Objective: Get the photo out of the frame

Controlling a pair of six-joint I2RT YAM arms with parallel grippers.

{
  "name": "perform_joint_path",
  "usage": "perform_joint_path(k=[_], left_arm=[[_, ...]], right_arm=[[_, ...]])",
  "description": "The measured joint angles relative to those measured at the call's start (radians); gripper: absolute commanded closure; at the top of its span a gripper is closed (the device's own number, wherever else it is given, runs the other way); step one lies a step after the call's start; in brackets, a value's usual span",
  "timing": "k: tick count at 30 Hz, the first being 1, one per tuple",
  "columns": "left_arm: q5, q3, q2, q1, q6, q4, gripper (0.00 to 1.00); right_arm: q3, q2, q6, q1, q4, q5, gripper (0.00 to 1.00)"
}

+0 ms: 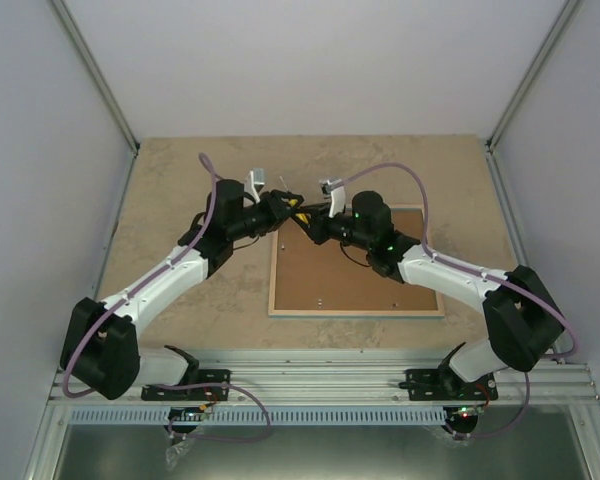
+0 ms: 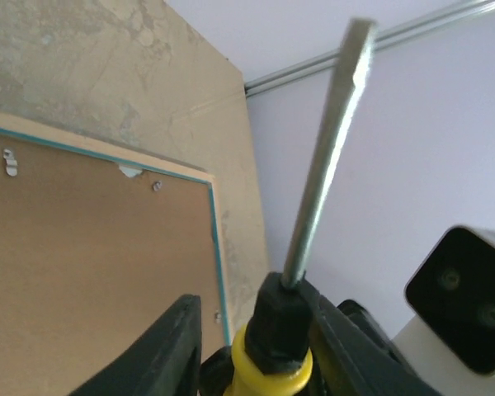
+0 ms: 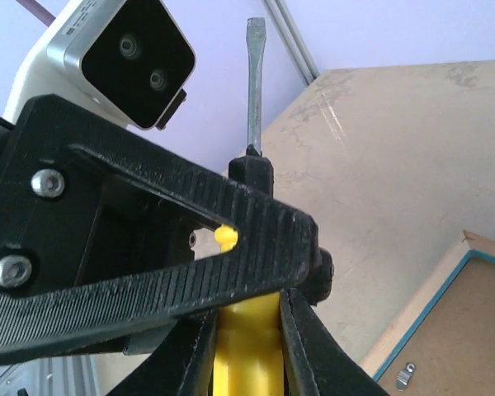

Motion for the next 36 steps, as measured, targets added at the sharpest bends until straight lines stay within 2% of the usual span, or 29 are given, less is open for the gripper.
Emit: perform_joint_path(k=[4,10,13,21,29,36], left_arm=[[-0.006,-0.004,0.000,0.001,-0.003,0.021,0.86],[-0.026,-0.005,-0.005,0.000,0.047,-0.006,1.00],[-0.072,0.019,-0.015,-0.002,0.099,-0.087,1.00],[-0.259,0.174,-0.007,0.054,0.308,-0.410,1.00],[-0.422,0.206,0.096,0.283,0.512,-0.695,1.00],[-0.488,0.207,0.295,0.443,0.616,-0.785,1.00]], right_arm=[[-0.001,0.002,0.013,0.003,0.016,-0.010,0.98],[-0.008,0.002,0.014,0.002,0.004,-0.017,0.66],[-0.012,0.002,-0.004,-0.010,-0.005,-0.035,0.54],[-0.035,-0.021,-0.053,-0.092,-0.071,-0.087,0.39],[-0.053,-0.076,-0.151,-0.157,-0.209,-0.085,0.28],[-0.058,-0.061,-0.197,-0.172,-0.270,-0.097,0.20]])
